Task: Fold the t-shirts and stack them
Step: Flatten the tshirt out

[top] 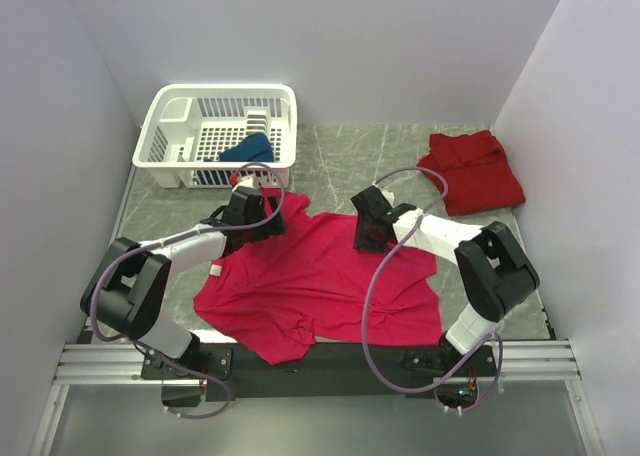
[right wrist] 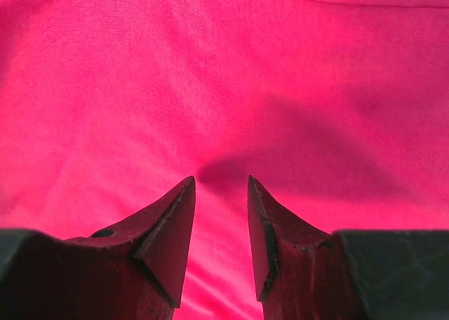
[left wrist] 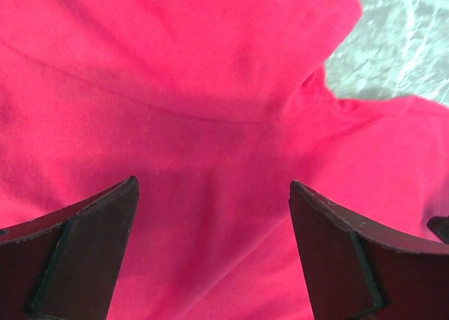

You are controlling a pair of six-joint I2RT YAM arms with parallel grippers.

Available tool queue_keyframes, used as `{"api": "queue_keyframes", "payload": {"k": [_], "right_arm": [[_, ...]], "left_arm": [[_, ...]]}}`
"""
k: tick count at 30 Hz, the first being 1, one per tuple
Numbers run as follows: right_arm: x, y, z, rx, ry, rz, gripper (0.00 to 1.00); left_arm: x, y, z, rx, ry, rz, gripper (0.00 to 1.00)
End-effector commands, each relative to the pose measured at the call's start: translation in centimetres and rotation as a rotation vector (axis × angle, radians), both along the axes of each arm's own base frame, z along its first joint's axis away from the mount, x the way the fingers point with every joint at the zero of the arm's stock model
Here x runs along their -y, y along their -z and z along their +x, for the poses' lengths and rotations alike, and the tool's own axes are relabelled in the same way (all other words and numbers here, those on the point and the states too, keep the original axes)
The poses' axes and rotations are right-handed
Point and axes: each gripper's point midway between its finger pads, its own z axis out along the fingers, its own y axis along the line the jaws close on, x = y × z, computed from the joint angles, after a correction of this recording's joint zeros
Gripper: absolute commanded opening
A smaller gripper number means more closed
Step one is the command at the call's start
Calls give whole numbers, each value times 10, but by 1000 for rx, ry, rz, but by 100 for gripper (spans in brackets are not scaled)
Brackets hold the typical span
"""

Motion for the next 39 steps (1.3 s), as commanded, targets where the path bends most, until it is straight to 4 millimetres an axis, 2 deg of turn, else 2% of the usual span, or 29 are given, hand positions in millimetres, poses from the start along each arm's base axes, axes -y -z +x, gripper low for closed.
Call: {"api": "queue_keyframes", "payload": {"k": [1,5,10,13,16,22,28,33,35,37,39], "right_arm": [[-1,4,5,22,3,14,43],[7,20,-15,-34,16,9,43],[17,30,-37,-80,28,11,43],[26,36,-55,-110,37,10,43],[32,35,-65,-113,49,10,43],[44,38,-81,-123,64,-5,43],[39,39,-70,-112,53,-14,43],[33,38,-51,-97,48,-28,43],[27,31,-40,-75,47,-22,43],[25,25,-33,-66,45,-27,43],[26,15,-29,-47,38,-37,43]], "left_arm": [[3,8,-3,19,24,-17,94],[-3,26,-21,-31,14,-24,94],[-9,46,-51,-87,10,-38,94],[-10,49,-67,-103,0,-60,93],[-6,47,-81,-108,3,-85,93],[-10,41,-94,-103,-19,-77,93],[-11,25,-86,-48,-17,-73,94],[-9,30,-69,-64,-24,-7,95],[-6,31,-67,-69,-14,-8,94],[-1,22,-60,-47,-10,-24,94],[3,5,-50,-3,-10,-38,94]]}}
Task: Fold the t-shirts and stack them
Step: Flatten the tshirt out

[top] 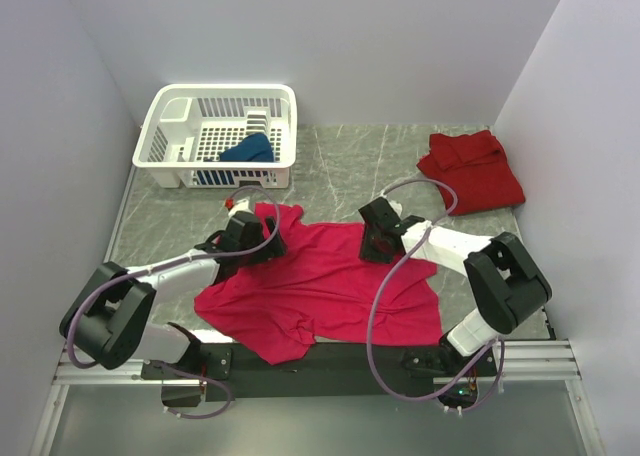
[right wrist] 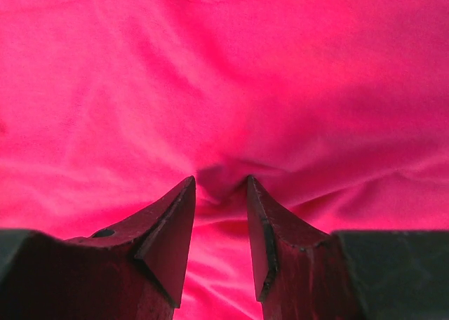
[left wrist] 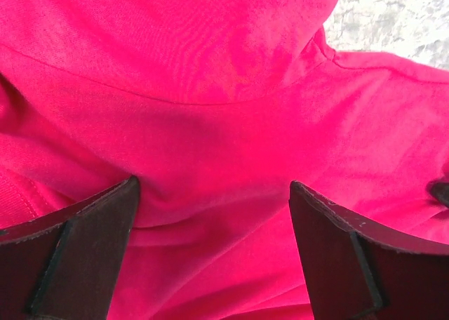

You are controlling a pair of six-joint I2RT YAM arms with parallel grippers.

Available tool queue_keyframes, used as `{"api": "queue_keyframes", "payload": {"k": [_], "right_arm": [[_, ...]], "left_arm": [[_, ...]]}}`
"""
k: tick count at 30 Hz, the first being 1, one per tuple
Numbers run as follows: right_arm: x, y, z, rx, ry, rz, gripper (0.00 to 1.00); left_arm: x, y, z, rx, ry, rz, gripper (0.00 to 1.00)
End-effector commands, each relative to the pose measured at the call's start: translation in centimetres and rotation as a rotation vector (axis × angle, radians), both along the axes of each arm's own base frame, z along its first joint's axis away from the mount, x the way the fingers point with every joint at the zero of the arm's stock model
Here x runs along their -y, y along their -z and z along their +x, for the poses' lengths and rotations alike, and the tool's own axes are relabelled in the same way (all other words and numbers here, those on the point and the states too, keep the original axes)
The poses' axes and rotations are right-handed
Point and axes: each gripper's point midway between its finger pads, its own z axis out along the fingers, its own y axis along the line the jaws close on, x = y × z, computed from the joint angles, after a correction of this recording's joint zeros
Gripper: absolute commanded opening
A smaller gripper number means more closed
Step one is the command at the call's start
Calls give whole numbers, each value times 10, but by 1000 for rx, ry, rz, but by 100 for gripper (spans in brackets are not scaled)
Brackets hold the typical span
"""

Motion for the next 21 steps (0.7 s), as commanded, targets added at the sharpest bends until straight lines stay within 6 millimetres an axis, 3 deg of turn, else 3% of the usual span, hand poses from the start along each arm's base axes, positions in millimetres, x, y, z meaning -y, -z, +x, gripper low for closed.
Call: {"api": "queue_keyframes", "payload": {"k": [1,7,8,9,11,13,14,15,16,17,18,19,20,21], "right_arm": [[16,-5,0,-15,7,-90,43],[12,-72,24,135,3,-61,43],[9,-82,26,159,0,-44,43],[7,-91,29,179,0,-27,43],[4,-103,29,205,-8,6,43],[3,-109,28,221,-6,23,43],[3,-112,27,230,-7,32,43],[3,-114,26,237,-7,38,43],[5,-111,23,233,-10,35,43],[7,-114,21,243,-5,38,43],[7,-114,20,245,-3,44,43],[10,-109,16,238,-3,39,43],[10,-111,14,246,-2,52,43],[9,-112,12,252,-1,66,43]], "left_arm": [[1,-19,11,41,8,27,94],[14,-82,43,172,12,0,95],[20,-87,48,183,23,-9,95],[32,-107,59,229,54,-44,95],[47,-112,70,234,96,-54,94],[72,-148,92,333,159,-110,94],[80,-138,101,316,181,-103,94],[93,-162,116,363,201,-124,94],[101,-166,125,379,221,-115,94],[113,-152,133,352,259,-114,94],[124,-176,148,402,269,-135,94],[134,-158,158,375,290,-113,94],[142,-160,164,378,314,-120,94],[153,-184,178,426,321,-140,94]]}}
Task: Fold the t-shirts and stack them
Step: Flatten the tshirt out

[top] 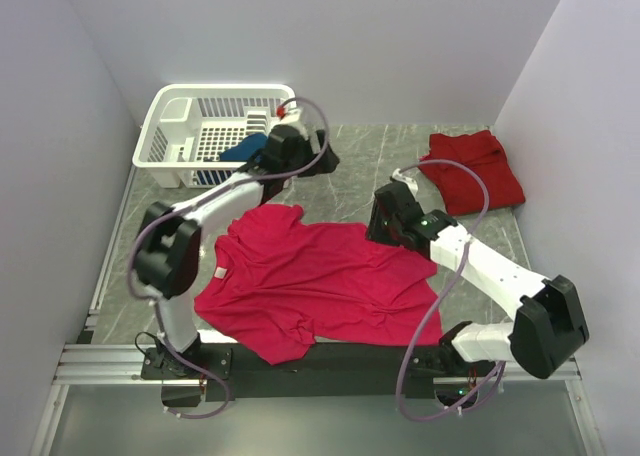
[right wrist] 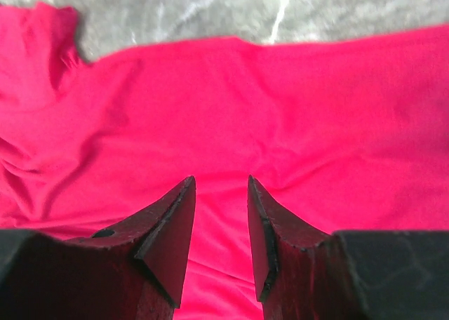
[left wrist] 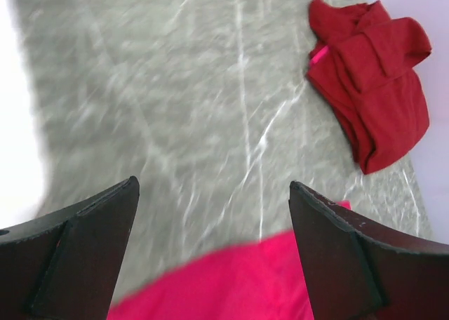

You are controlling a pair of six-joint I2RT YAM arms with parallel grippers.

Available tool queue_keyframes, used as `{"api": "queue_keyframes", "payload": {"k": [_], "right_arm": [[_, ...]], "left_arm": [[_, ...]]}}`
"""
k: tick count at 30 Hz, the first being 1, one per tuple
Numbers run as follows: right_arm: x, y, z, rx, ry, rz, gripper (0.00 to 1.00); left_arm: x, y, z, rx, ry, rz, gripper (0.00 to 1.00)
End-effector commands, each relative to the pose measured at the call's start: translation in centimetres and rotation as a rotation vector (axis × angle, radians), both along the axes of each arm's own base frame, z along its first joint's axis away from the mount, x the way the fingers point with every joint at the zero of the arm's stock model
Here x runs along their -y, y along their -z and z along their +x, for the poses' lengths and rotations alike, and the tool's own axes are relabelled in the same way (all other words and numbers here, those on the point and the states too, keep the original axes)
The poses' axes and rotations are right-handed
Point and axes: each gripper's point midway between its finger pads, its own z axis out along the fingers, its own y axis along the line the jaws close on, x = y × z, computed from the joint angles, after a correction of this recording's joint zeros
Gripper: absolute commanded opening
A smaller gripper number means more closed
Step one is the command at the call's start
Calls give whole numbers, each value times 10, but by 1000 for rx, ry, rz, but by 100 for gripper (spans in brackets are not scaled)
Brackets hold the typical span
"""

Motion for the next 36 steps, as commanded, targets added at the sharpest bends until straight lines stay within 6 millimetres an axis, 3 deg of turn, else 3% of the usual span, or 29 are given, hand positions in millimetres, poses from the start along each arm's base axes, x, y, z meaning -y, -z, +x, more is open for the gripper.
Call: {"api": "queue_keyframes", "payload": {"k": [1,2,3,4,6,7,9,10,14,21,25,32,36], "right_arm": [[7,-2,-8,21,9,17,43],[6,-5,-10,31,5,32,43],[5,-5,-12,33,3,43,43],[7,-2,-15,27,0,43,43],[9,-3,-19,33,3,47,43],[10,-4,-21,39,4,43,43],[14,-8,-23,48,12,45,43],[16,-8,-25,51,14,42,43],[21,-15,-31,73,27,58,43],[27,-16,-39,82,38,67,43],[27,-16,-42,84,35,75,43],[25,-17,-47,87,34,88,43],[27,-13,-51,82,37,83,43]], "left_arm": [[41,-15,25,70,126,-1,94],[49,-15,30,73,145,-6,94],[57,-34,42,111,141,-20,94],[63,-13,52,87,141,10,94],[69,-21,69,109,127,26,94],[72,2,78,82,120,55,95],[69,1,94,95,79,93,95],[70,18,97,73,83,113,95],[47,29,117,83,-27,160,95],[-15,52,142,38,-165,184,95],[-49,49,151,42,-222,189,95],[-88,52,155,25,-290,219,95],[-103,45,156,38,-328,219,95]]}}
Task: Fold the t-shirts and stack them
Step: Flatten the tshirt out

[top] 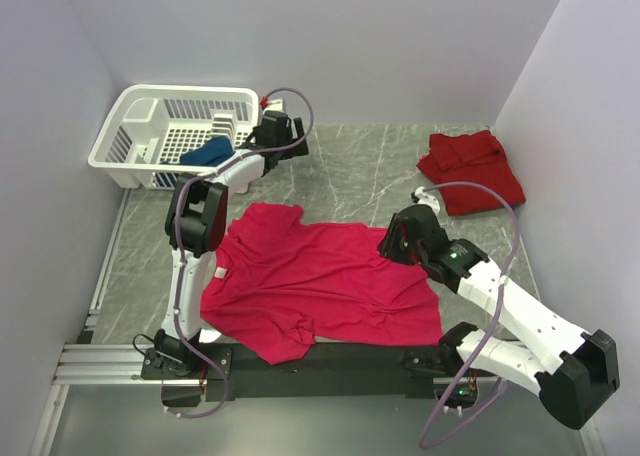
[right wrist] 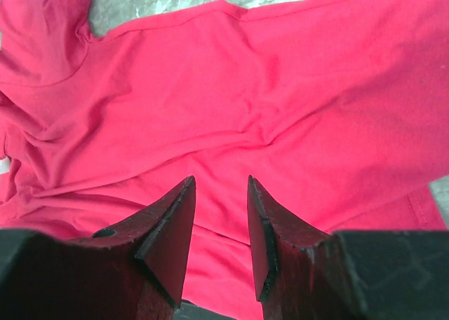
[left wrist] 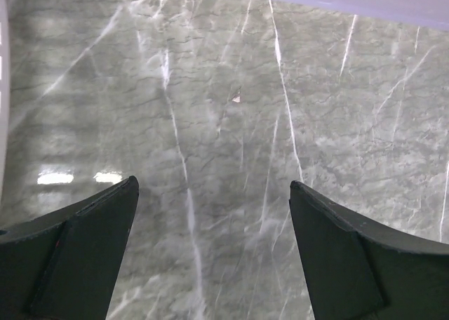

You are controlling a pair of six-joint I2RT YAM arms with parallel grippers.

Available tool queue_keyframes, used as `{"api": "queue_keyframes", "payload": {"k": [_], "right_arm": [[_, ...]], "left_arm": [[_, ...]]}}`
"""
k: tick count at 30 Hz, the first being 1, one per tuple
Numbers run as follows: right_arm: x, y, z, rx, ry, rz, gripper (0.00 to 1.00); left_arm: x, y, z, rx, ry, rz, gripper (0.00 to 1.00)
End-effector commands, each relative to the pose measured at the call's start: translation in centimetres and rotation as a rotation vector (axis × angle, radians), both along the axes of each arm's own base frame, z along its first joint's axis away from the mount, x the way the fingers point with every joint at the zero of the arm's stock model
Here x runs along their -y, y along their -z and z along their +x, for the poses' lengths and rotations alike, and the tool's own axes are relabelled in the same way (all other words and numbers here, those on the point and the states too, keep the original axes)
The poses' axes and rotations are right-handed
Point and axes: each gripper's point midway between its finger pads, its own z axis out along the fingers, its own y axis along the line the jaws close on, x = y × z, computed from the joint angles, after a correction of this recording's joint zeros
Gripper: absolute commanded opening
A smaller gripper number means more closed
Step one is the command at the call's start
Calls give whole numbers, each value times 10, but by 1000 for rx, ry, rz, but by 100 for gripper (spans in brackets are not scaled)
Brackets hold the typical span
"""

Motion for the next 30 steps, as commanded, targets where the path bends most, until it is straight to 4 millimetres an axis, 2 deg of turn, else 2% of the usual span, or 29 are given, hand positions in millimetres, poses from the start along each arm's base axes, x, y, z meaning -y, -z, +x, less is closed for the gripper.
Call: {"api": "queue_keyframes", "payload": {"k": [1,3,6,8,9,10,11,12,13,14,15,16,18,19,20,22,23,25,26,27,28,30], "right_arm": [[4,-1,-1,19,22,0,43],[5,2,-1,14,24,-9,43],[10,9,-1,-7,48,-44,43],[14,17,0,-30,69,-72,43],[15,20,1,-34,75,-83,43],[16,28,1,-52,79,-99,43],[15,31,3,-59,81,-103,43],[14,34,5,-61,83,-104,44],[15,40,6,-79,87,-114,44],[14,41,8,-79,87,-112,44],[12,41,12,-74,90,-107,44],[12,47,14,-89,87,-114,44],[15,49,23,-92,100,-112,44],[16,54,25,-106,103,-123,44],[19,56,28,-109,111,-129,44],[20,58,36,-112,120,-135,44],[23,58,41,-109,129,-138,44],[26,63,45,-120,130,-150,44],[27,64,47,-123,135,-151,44],[30,66,52,-124,146,-145,44],[32,70,54,-135,152,-148,44],[32,71,59,-130,156,-143,44]], "left_arm": [[-22,-59,6,108,-61,-12,95],[-18,-65,6,123,-49,-21,95],[-6,-86,2,162,-6,-42,95],[10,-110,-8,205,32,-50,95],[16,-115,-14,212,50,-41,95],[29,-134,-25,240,78,-49,95],[36,-131,-36,230,95,-47,95],[53,-143,-46,262,131,-66,95],[57,-160,-58,285,140,-81,95],[59,-147,-70,254,147,-70,95],[68,-144,-84,237,157,-78,95],[67,-148,-96,228,155,-89,95],[71,-112,-124,127,160,-85,95],[68,-110,-135,115,158,-84,95],[63,-83,-150,59,153,-55,95],[57,-71,-168,27,130,-30,95],[51,-51,-181,-11,131,-6,95],[51,-47,-197,-18,146,8,95],[47,-34,-207,-44,146,24,95],[47,-30,-214,-55,150,27,95],[43,-29,-217,-55,134,35,95],[33,-14,-228,-96,107,66,95]]}}
